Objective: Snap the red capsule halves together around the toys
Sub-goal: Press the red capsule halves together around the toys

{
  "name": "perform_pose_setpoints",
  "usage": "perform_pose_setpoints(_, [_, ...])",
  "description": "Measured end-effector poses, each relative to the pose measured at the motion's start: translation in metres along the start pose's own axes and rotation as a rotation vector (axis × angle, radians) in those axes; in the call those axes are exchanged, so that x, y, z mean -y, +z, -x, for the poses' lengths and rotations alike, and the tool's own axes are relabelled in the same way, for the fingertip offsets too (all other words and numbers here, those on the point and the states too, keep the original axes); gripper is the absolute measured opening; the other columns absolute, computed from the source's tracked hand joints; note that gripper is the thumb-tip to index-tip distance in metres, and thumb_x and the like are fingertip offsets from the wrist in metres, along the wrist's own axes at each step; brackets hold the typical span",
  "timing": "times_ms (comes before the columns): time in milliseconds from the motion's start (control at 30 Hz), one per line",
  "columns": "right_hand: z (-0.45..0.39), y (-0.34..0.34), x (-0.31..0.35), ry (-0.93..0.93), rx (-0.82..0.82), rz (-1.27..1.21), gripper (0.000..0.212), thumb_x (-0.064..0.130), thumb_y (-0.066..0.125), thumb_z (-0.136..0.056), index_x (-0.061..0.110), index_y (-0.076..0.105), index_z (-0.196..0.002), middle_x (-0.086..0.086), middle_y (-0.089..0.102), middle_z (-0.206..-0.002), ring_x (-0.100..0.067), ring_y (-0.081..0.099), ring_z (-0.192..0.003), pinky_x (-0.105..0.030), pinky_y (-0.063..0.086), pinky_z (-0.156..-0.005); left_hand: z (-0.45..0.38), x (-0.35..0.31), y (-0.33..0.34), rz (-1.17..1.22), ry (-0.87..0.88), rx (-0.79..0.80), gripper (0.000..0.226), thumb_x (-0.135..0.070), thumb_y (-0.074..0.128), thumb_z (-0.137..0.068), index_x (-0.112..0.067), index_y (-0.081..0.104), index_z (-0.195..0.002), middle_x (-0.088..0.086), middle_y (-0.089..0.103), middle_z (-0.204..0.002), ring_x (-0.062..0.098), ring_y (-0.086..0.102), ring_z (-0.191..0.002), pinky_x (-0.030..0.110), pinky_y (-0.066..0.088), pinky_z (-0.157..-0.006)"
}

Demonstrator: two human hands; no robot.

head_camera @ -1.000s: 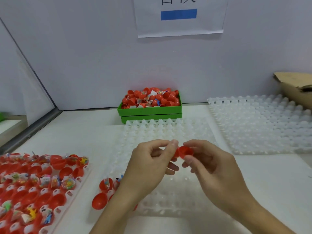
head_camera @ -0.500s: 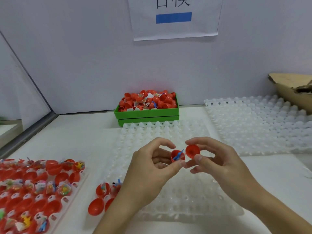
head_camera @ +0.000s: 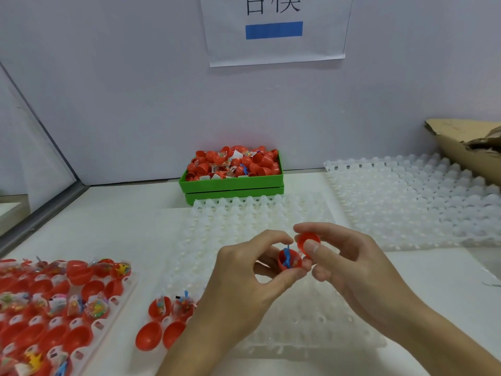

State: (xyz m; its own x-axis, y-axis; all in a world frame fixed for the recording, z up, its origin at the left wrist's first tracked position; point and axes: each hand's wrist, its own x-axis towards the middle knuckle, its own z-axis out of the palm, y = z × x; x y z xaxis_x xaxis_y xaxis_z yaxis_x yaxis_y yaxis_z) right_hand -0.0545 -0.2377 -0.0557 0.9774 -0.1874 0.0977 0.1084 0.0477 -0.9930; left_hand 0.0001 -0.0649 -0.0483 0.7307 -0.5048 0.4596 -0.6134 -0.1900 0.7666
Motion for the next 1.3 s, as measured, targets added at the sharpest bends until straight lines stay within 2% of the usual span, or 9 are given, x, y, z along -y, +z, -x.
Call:
perform_pose_setpoints(67, [0.0010,-0.0004,-0.0009,-0.016,-0.003,0.053,0.030,0.034,0.075,-0.075,0.032,0.075,-0.105,0.001,0.072,-0.100,-0.015,0.061,-0.068,-0.026,0.049,-0.067,0.0002,0.0002,0.0006,-0.026,0.028,0.000,0.030,-0.036,0.079,-0.074,-0.038,0.063,-0.099,-0.013,0.071,-0.081,0.005,0.070,-0.071,0.012,0.055,-0.067])
perform_pose_setpoints(200, [0.0005,-0.0003,-0.0014,-0.017,-0.008,0.016,0.024,0.016,0.074,-0.084,0.029,0.076,-0.105,-0.001,0.072,-0.101,-0.015,0.065,-0.070,-0.030,0.049,-0.068,0.0004,0.0011,0.0015,-0.034,0.036,0.001,0.033,-0.032,0.081,-0.074,-0.039,0.061,-0.099,-0.012,0.071,-0.083,0.004,0.070,-0.072,0.012,0.055,-0.068])
perform_pose_setpoints(300, [0.0009,-0.0001,0.0003,-0.004,-0.009,-0.041,0.029,0.023,0.072,-0.075,0.026,0.077,-0.104,-0.003,0.073,-0.101,-0.019,0.066,-0.074,-0.032,0.049,-0.070,0.0006,0.0006,0.0011,-0.038,0.034,-0.003,0.032,-0.034,0.080,-0.074,-0.040,0.061,-0.099,-0.011,0.071,-0.082,0.005,0.070,-0.074,0.012,0.055,-0.068])
perform_pose_setpoints(400, [0.0004,-0.0007,0.0003,0.009,-0.001,-0.060,0.026,0.023,0.079,-0.078,0.024,0.077,-0.104,-0.003,0.072,-0.103,-0.023,0.067,-0.080,-0.033,0.051,-0.072,0.0006,0.0005,0.0010,-0.046,0.034,-0.004,0.032,-0.036,0.079,-0.074,-0.039,0.061,-0.100,-0.010,0.072,-0.078,0.005,0.070,-0.074,0.012,0.055,-0.068])
perform_pose_setpoints(500, [0.0005,-0.0008,0.0006,0.032,0.012,-0.155,0.030,0.016,0.068,-0.075,0.018,0.077,-0.104,-0.008,0.071,-0.104,-0.023,0.064,-0.080,-0.031,0.051,-0.069,0.0009,0.0006,0.0006,-0.039,0.027,-0.007,0.030,-0.035,0.079,-0.076,-0.038,0.060,-0.099,-0.008,0.071,-0.079,0.007,0.070,-0.075,0.013,0.056,-0.068])
perform_pose_setpoints(633, [0.0025,0.0012,0.0022,-0.009,0.018,-0.019,0.027,0.009,0.077,-0.083,0.026,0.076,-0.105,-0.001,0.072,-0.097,-0.014,0.063,-0.070,-0.027,0.049,-0.067,0.0014,0.0010,0.0005,-0.037,0.047,0.025,0.030,-0.033,0.076,-0.080,-0.039,0.058,-0.104,-0.010,0.070,-0.084,0.008,0.070,-0.080,0.015,0.057,-0.070])
perform_pose_setpoints(800, [0.0039,0.0046,0.0015,-0.027,-0.015,0.056,0.034,0.030,0.081,-0.065,0.028,0.076,-0.099,-0.007,0.070,-0.086,-0.008,0.063,-0.061,-0.018,0.050,-0.061,0.0009,-0.0002,0.0012,-0.025,0.124,0.085,0.013,-0.027,0.071,-0.087,-0.030,0.065,-0.098,-0.013,0.067,-0.087,0.012,0.068,-0.084,0.018,0.058,-0.070])
perform_pose_setpoints(1133, [-0.0001,0.0003,-0.0022,-0.028,0.035,-0.113,0.031,0.015,0.072,-0.072,0.019,0.078,-0.102,-0.002,0.070,-0.088,-0.015,0.058,-0.067,-0.021,0.050,-0.062,0.0006,0.0005,-0.0009,0.089,0.032,0.031,0.019,-0.029,0.079,-0.081,-0.032,0.064,-0.092,-0.013,0.071,-0.085,0.010,0.071,-0.085,0.016,0.057,-0.068])
perform_pose_setpoints(1300, [0.0004,-0.0006,-0.0007,-0.030,0.056,-0.121,0.031,-0.003,0.070,-0.082,0.017,0.077,-0.105,-0.004,0.068,-0.090,-0.017,0.057,-0.068,-0.023,0.050,-0.065,0.0003,-0.0010,-0.0015,0.097,0.031,0.052,0.018,-0.025,0.078,-0.084,-0.033,0.067,-0.095,-0.011,0.071,-0.088,0.012,0.070,-0.087,0.017,0.057,-0.070])
